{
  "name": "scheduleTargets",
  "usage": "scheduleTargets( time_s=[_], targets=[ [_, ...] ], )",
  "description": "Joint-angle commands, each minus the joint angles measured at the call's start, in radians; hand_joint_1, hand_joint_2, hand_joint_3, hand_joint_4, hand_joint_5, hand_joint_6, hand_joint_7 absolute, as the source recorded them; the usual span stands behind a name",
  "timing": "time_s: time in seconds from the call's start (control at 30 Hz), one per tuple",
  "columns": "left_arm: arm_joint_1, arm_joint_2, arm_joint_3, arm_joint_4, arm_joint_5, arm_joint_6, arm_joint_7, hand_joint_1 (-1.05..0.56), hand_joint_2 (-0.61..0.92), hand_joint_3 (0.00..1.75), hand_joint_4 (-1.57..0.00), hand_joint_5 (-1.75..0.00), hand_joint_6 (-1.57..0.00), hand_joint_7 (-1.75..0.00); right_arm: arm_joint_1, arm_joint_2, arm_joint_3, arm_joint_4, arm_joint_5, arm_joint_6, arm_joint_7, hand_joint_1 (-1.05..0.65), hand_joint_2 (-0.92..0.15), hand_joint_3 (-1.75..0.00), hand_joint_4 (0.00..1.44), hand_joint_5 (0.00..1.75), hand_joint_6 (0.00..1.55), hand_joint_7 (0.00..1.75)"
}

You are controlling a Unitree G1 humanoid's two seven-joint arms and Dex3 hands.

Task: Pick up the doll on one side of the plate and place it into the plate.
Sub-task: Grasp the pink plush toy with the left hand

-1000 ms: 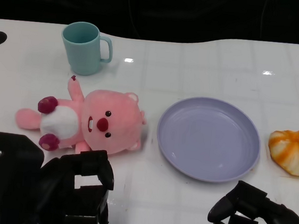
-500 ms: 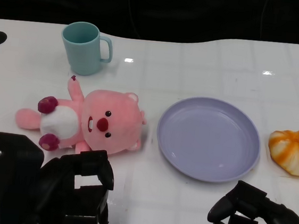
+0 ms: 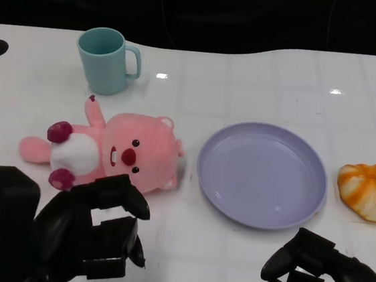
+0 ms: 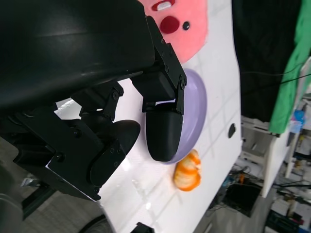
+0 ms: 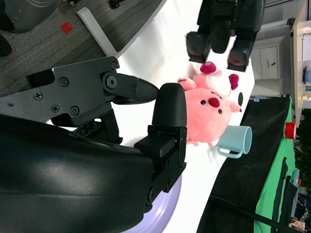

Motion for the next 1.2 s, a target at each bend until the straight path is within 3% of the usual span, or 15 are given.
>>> scheduleTargets(
  time_s=[0.03, 0.2, 0.33, 0.47, 0.67, 0.97, 1.2],
  targets=[
    [0.018, 0.011, 0.011, -0.011, 0.004, -0.072, -0.017, -0.18, 0.32, 1.41, -0.68, -1.56, -0.7, -1.25, 0.007, -0.012, -0.001, -0.012, -0.002, -0.003, -0.001, -0.27, -0.92, -0.48, 0.66, 1.75, 0.47, 1.64],
    [0.031, 0.021, -0.003, -0.01, 0.05, -0.175, -0.015, -0.3, 0.36, 1.19, -0.59, -1.38, -0.61, -1.11, 0.013, -0.01, 0.001, -0.017, -0.004, -0.007, -0.001, -0.28, -0.92, -0.48, 0.66, 1.75, 0.47, 1.64],
    [0.029, 0.055, -0.026, -0.016, 0.139, -0.258, -0.01, -0.25, 0.55, 0.82, -0.45, -1.16, -0.56, -0.72, 0.022, -0.01, 0.004, -0.028, -0.004, -0.003, -0.002, -0.28, -0.92, -0.48, 0.66, 1.75, 0.47, 1.64],
    [0.026, 0.074, -0.035, -0.009, 0.193, -0.321, -0.013, -0.2, 0.63, 0.63, -0.34, -1.04, -0.54, -0.47, 0.029, -0.01, 0.004, -0.038, 0.003, 0.006, 0.001, -0.28, -0.92, -0.48, 0.66, 1.75, 0.47, 1.64],
    [0.0, 0.139, -0.054, 0.003, 0.353, -0.433, -0.004, -0.39, 0.8, 0.15, -0.18, -0.78, -0.49, -0.08, 0.032, -0.013, 0.002, -0.041, 0.003, 0.012, 0.003, -0.27, -0.92, -0.49, 0.66, 1.75, 0.47, 1.64],
    [-0.098, 0.28, -0.054, 0.031, 0.613, -0.488, -0.009, -0.53, 0.88, 0.04, 0.0, -0.64, -0.31, 0.0, 0.044, -0.018, 0.004, -0.038, -0.008, 0.002, 0.004, -0.26, -0.92, -0.5, 0.66, 1.75, 0.47, 1.65],
    [-0.183, 0.382, -0.08, 0.027, 0.8, -0.411, -0.057, -0.54, 0.88, 0.01, 0.0, -0.46, -0.24, 0.0, 0.057, -0.015, 0.007, -0.035, -0.007, -0.011, 0.006, -0.23, -0.92, -0.51, 0.66, 1.75, 0.47, 1.66]
  ],
)
